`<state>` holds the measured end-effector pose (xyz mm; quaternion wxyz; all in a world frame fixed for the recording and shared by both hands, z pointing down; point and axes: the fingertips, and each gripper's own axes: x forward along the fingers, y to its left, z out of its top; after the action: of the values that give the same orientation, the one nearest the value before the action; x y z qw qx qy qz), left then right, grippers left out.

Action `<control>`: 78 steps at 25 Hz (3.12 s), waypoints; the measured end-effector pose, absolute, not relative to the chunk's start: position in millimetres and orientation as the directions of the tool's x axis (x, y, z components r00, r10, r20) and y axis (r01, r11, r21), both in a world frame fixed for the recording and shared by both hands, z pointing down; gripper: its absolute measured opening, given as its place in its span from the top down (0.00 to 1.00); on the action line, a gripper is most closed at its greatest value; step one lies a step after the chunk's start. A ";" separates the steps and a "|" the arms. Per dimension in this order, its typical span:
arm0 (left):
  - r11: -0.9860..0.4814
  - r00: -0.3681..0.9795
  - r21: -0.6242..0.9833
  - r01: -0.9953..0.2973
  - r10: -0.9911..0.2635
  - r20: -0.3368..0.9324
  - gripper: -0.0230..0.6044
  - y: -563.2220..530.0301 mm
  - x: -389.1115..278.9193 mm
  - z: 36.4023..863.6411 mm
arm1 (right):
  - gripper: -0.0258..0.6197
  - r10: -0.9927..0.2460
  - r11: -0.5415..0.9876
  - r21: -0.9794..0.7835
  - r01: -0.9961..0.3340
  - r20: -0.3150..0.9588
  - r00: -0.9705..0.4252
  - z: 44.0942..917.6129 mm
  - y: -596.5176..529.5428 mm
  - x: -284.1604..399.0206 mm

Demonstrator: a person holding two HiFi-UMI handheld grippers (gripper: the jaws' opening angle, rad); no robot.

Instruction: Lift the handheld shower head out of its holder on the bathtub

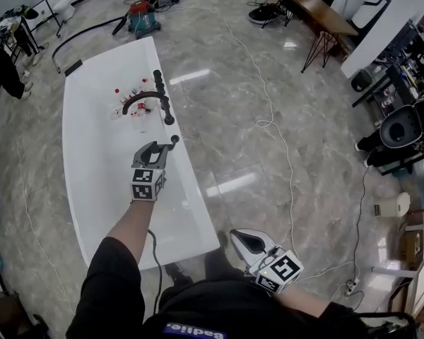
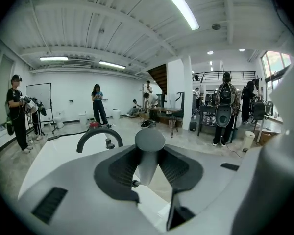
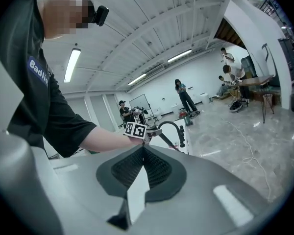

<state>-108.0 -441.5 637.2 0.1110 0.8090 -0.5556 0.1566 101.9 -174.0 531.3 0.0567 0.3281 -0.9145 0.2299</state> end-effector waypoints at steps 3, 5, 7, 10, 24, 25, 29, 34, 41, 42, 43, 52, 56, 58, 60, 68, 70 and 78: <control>-0.371 0.352 0.016 -0.929 -0.865 0.358 0.74 -409.7 -110.2 626.0 | 0.96 -0.562 0.695 -0.381 -0.609 0.241 -0.791 525.8 -158.1 87.4; -0.379 0.363 0.023 -0.925 -0.864 0.348 0.74 -390.3 -113.1 617.6 | 0.96 -0.554 0.706 -0.377 -0.599 0.232 -0.799 520.7 -148.7 77.0; -0.386 0.373 0.030 -0.922 -0.863 0.341 0.74 -371.3 -117.4 609.7 | 0.96 -0.548 0.716 -0.373 -0.590 0.223 -0.806 515.4 -139.9 66.6; -0.393 0.383 0.038 -0.919 -0.864 0.326 0.74 -344.5 -125.0 597.0 | 0.96 -0.540 0.731 -0.362 -0.578 0.212 -0.815 505.0 -128.8 51.9; -0.490 0.480 0.039 -0.871 -0.829 0.287 0.74 -224.5 -141.0 532.9 | 0.96 -0.493 0.792 -0.319 -0.521 0.168 -0.853 469.9 -106.4 -8.7; -0.490 0.480 0.039 -0.871 -0.832 0.277 0.74 -216.7 -144.3 528.8 | 0.96 -0.488 0.795 -0.321 -0.515 0.167 -0.857 468.8 -104.2 -13.4; -0.499 0.492 0.041 -0.866 -0.832 0.258 0.74 -183.5 -152.5 516.3 | 0.96 -0.472 0.804 -0.320 -0.502 0.171 -0.865 469.7 -97.6 -26.3; -0.497 0.492 0.047 -0.866 -0.835 0.246 0.74 -145.6 -161.9 495.3 | 0.96 -0.453 0.816 -0.312 -0.486 0.175 -0.874 466.2 -89.1 -39.6; -0.470 0.468 0.040 -0.882 -0.860 0.203 0.74 -104.1 -169.9 470.2 | 0.96 -0.419 0.854 -0.270 -0.445 0.150 -0.895 453.4 -79.9 -64.6; -0.461 0.460 0.045 -0.886 -0.865 0.198 0.74 -97.7 -171.7 465.7 | 0.96 -0.416 0.859 -0.263 -0.440 0.145 -0.898 450.3 -78.1 -67.6; -0.455 0.455 0.048 -0.889 -0.870 0.191 0.74 -91.8 -173.4 460.4 | 0.96 -0.414 0.863 -0.255 -0.437 0.140 -0.900 447.0 -76.8 -70.1; -0.507 0.499 -0.036 -0.861 -0.857 0.124 0.74 -55.5 -158.3 404.4 | 0.96 -0.418 0.879 -0.195 -0.436 0.129 -0.899 436.4 -66.5 -71.7; -0.520 0.513 -0.060 -0.852 -0.853 0.098 0.74 -40.9 -150.4 385.8 | 0.96 -0.424 0.881 -0.173 -0.441 0.126 -0.897 432.7 -58.6 -70.7; -0.527 0.520 -0.068 -0.847 -0.849 0.091 0.74 -36.8 -145.7 382.6 | 0.96 -0.426 0.882 -0.164 -0.443 0.126 -0.896 431.8 -56.0 -71.8; -0.529 0.523 -0.066 -0.846 -0.848 0.090 0.74 -32.8 -140.7 384.7 | 0.96 -0.423 0.884 -0.157 -0.440 0.132 -0.896 433.5 -52.0 -72.4; -0.524 0.519 -0.056 -0.850 -0.851 0.086 0.74 -27.6 -133.4 391.8 | 0.96 -0.402 0.896 -0.144 -0.420 0.139 -0.905 436.1 -42.7 -75.0; -0.525 0.520 -0.062 -0.849 -0.850 0.082 0.74 -27.7 -133.9 391.3 | 0.96 -0.400 0.897 -0.146 -0.417 0.135 -0.907 435.7 -41.6 -77.2; -0.537 0.532 -0.057 -0.842 -0.842 0.089 0.74 -23.6 -124.1 389.9 | 0.96 -0.394 0.899 -0.147 -0.413 0.139 -0.908 432.6 -39.0 -72.7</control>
<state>-124.1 -23.6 389.9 -0.0038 0.8751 -0.4811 0.0528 -72.7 -39.0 432.6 0.0532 0.2073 -0.9730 0.0867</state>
